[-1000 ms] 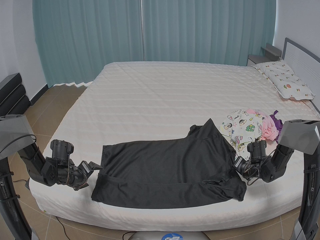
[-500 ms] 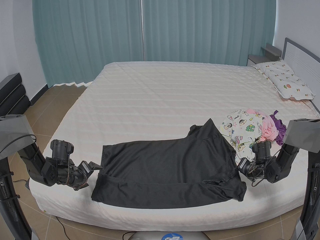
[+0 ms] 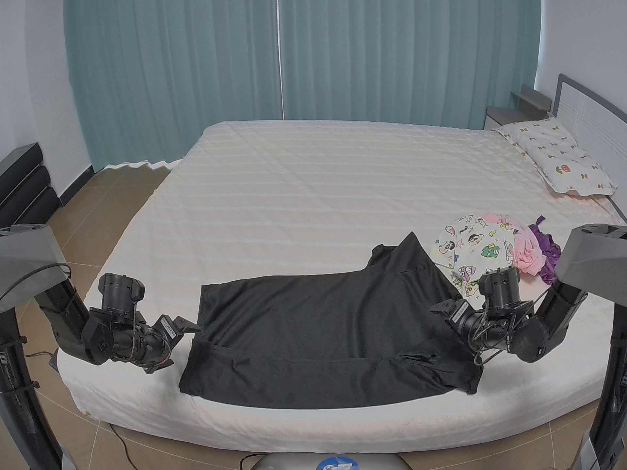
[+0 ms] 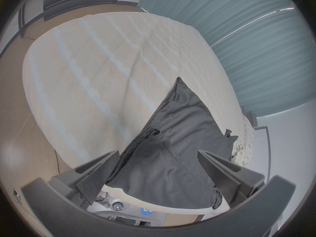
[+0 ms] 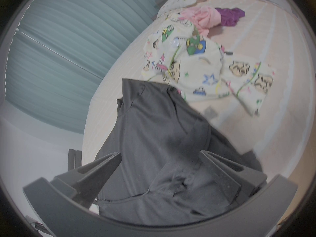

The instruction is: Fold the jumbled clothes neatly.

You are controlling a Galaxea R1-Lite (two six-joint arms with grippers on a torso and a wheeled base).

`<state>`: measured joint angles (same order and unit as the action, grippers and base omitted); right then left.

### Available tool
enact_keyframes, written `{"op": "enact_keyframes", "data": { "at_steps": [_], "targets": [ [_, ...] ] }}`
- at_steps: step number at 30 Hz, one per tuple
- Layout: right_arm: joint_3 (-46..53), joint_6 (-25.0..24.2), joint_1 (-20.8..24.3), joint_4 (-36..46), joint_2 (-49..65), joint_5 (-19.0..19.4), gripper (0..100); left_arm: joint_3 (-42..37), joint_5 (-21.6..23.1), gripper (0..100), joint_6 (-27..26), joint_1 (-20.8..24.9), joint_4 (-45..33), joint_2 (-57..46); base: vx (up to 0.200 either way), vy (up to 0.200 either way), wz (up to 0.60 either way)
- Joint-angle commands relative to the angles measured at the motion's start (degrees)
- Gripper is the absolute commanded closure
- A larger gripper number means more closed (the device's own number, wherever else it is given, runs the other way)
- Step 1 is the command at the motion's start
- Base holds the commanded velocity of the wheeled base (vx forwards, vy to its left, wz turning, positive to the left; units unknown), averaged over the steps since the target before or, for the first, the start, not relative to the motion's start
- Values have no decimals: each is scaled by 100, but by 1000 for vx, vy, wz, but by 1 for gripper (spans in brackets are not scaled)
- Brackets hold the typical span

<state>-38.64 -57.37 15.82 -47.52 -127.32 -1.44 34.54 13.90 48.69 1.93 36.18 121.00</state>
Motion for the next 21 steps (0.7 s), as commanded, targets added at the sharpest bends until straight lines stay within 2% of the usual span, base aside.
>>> {"op": "enact_keyframes", "data": {
  "at_steps": [1,5,21],
  "targets": [
    [-99,-205,281,-12,-329,3,0,1,-1,0,0,1,3,2,0,0,0],
    [-91,-380,422,32,-294,30,0,1,-1,0,0,-8,3,2,0,0,0],
    [-214,-354,685,85,-478,-58,0,1,-1,0,0,-8,3,2,0,0,0]
  ]
}}
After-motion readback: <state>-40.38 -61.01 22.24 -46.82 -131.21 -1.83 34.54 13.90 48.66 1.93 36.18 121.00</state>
